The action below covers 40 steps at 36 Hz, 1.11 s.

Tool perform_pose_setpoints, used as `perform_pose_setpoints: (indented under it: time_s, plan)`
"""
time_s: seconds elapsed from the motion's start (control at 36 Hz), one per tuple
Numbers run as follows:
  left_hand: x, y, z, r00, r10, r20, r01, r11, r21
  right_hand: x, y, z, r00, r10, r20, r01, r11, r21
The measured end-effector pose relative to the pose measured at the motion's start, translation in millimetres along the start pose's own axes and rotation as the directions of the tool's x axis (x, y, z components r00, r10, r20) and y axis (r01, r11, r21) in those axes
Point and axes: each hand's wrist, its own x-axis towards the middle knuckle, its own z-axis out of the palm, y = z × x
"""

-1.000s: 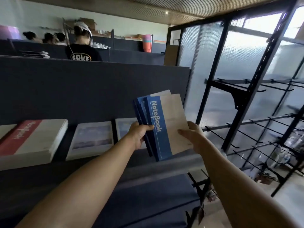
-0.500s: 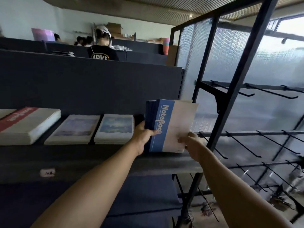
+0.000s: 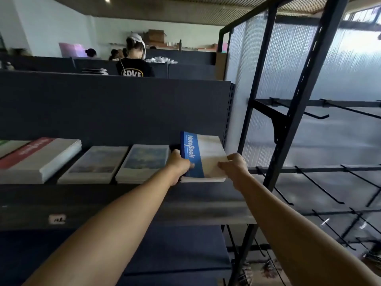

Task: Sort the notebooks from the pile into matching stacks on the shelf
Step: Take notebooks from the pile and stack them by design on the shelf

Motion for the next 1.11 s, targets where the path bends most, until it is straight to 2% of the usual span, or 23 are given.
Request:
perform_pose_setpoints:
  time_s: [0.11, 0.31, 0.47, 0.64, 0.83, 0.89, 0.97, 1.03, 1.11]
  plan:
    - [19, -1, 1, 0.999, -0.046, -0.022, 0.047, 0.998, 0.038, 13, -9, 5, 0.999, -0.031, -0.021, 0.027, 0.987, -0.158]
    - [53, -11, 5, 0.999, -0.035, 0.000, 0.035, 0.998, 0.046, 38, -12, 20, 0.997, -0.073, -0.025, 0.058, 0.918, -0.393]
    - [66, -24, 11, 1.000, 0.002, -0.009, 0.000, 0.982, 0.187, 47, 0, 33, 0.998, -0.067, -0.010, 0.052, 0.856, -0.514]
    - [74, -32, 20, 0.996, 0.017, -0.089, 0.019, 0.923, 0.384, 51, 7, 36, 0.997, -0.072, -0.001, 0.057, 0.805, -0.591]
    - [79, -34, 22, 0.999, -0.027, -0.025, 0.033, 0.959, 0.280, 46, 9, 41, 0.997, -0.028, 0.075, 0.058, 0.894, -0.444]
    - [76, -30, 20, 0.999, 0.020, -0.025, -0.011, 0.945, 0.326, 44, 7, 41, 0.998, -0.014, 0.057, 0.039, 0.891, -0.453]
    - [67, -23, 13, 0.979, 0.202, -0.040, -0.159, 0.863, 0.479, 41, 0, 38, 0.997, -0.077, -0.001, 0.062, 0.806, -0.588]
    - [59, -19, 6, 0.949, 0.313, -0.039, -0.240, 0.796, 0.555, 33, -6, 39, 0.987, -0.159, 0.008, 0.126, 0.754, -0.644]
    - [48, -21, -8, 0.944, 0.325, -0.062, -0.219, 0.753, 0.621, 17, -14, 51, 0.954, -0.280, 0.105, 0.273, 0.668, -0.692]
